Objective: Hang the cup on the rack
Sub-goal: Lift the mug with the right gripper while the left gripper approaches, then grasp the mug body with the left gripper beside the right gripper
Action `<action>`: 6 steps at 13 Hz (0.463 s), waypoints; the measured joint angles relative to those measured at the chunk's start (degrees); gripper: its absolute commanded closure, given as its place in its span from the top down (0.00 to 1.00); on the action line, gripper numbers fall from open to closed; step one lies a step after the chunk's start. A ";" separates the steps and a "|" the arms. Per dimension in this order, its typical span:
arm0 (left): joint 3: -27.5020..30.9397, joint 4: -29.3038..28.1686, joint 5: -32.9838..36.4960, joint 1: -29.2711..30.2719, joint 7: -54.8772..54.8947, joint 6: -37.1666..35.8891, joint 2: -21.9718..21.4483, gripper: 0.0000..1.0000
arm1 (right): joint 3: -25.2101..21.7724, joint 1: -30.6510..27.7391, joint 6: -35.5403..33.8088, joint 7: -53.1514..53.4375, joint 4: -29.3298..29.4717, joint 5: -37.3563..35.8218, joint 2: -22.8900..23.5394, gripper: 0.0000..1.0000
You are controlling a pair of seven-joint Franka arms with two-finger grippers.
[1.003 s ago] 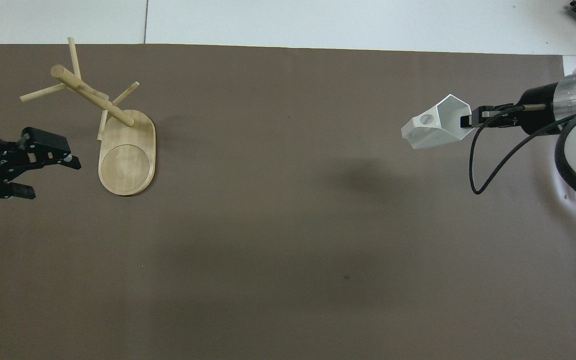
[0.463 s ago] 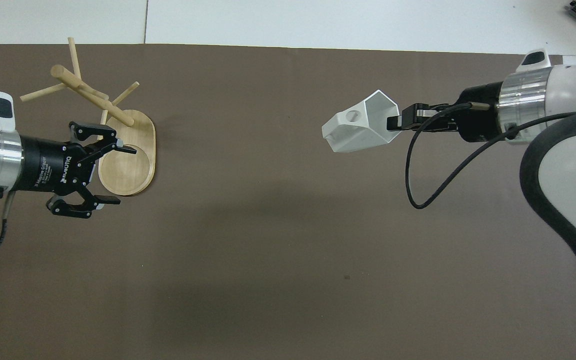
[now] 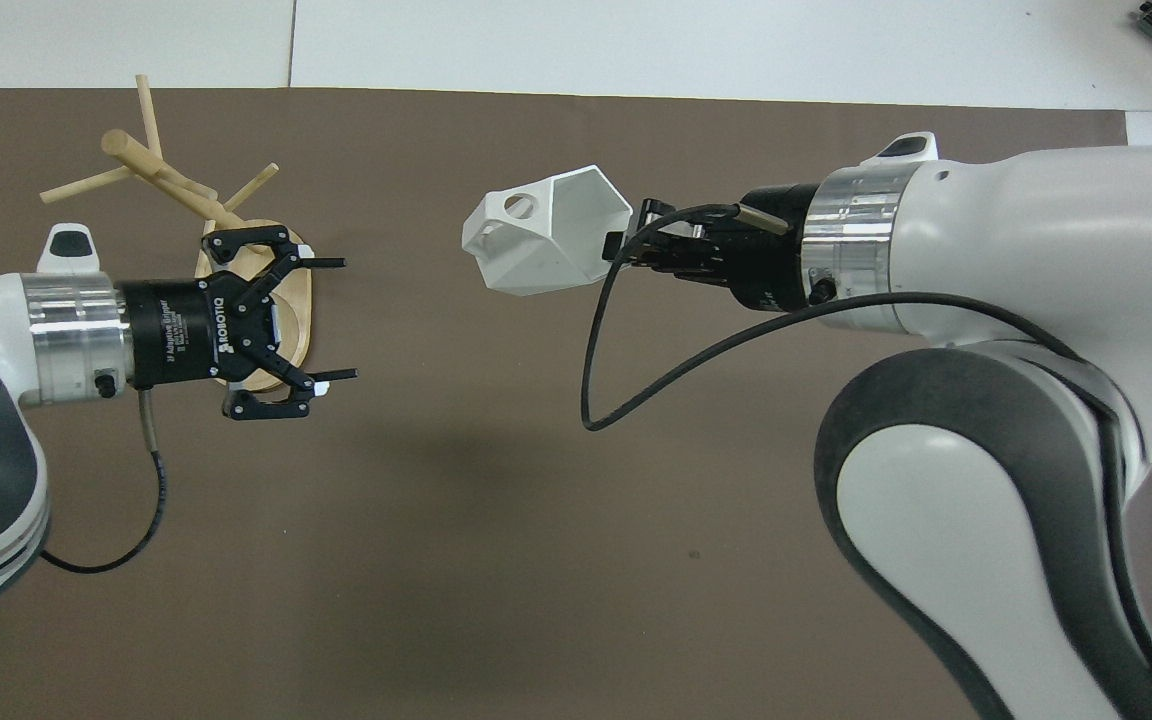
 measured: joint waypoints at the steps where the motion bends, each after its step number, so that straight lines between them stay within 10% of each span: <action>1: -0.10 -0.59 -2.98 -1.92 -0.62 1.65 0.00 1.00 | 0.87 -0.01 0.49 2.05 -0.03 0.00 0.00 0.00; 6: 0.18 -0.72 -13.14 -3.06 -3.10 4.54 -0.02 1.00 | 5.93 0.00 6.83 6.02 -0.32 0.00 1.49 0.00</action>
